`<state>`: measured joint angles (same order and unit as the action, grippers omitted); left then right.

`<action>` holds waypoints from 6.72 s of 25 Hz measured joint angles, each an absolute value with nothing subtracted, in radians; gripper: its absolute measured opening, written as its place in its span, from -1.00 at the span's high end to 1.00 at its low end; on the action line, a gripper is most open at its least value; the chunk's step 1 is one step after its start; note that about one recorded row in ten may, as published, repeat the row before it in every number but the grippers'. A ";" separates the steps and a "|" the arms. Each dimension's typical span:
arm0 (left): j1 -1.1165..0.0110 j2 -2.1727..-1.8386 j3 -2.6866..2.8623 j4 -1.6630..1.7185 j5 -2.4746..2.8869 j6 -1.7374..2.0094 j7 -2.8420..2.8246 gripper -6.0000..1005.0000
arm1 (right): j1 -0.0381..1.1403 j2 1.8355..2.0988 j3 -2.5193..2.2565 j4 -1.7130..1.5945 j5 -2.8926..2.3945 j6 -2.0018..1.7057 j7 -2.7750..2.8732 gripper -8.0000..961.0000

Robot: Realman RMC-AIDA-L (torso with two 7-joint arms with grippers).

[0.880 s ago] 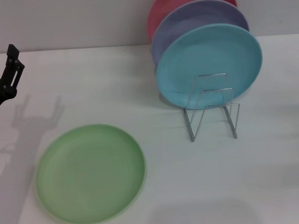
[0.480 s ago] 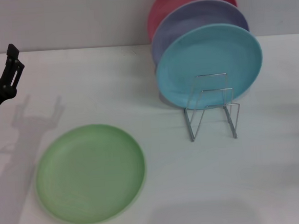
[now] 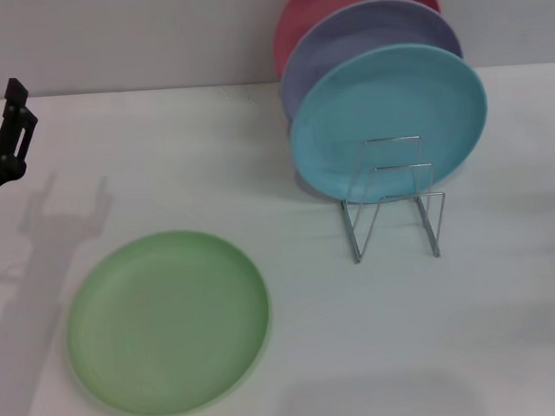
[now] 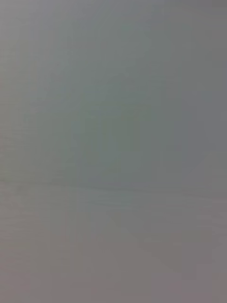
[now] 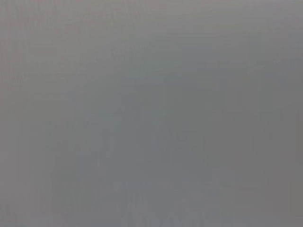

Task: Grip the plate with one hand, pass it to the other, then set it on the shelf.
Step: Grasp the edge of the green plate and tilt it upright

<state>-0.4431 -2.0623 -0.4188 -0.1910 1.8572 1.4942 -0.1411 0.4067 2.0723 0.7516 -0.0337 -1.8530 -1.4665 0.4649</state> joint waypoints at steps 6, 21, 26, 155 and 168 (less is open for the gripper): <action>-0.443 -2.063 -0.422 -0.188 1.855 1.495 -0.141 -0.26 | 0.405 2.072 0.752 -0.034 -1.853 -1.467 0.467 -0.27; -0.583 -2.014 -0.466 -0.189 1.855 1.187 -0.154 -0.24 | 0.407 2.071 0.750 -0.035 -1.853 -1.465 0.471 -0.27; -0.646 -1.983 -0.522 -0.194 1.858 0.975 -0.155 -0.40 | 0.412 2.070 0.750 -0.035 -1.853 -1.465 0.471 -0.27; -0.384 -2.061 -1.750 -1.381 2.672 -1.424 0.206 0.43 | 0.494 2.029 0.730 -0.046 -1.845 -1.451 0.471 -0.27; -0.384 -2.061 -1.756 -1.391 2.672 -1.432 0.225 0.89 | 0.494 2.029 0.730 -0.045 -1.845 -1.449 0.471 -0.27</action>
<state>-0.3844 -2.0607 -1.7562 -1.3909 2.6718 -1.4323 0.2250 0.4940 2.0293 0.7301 -0.0446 -1.8454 -1.4492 0.4709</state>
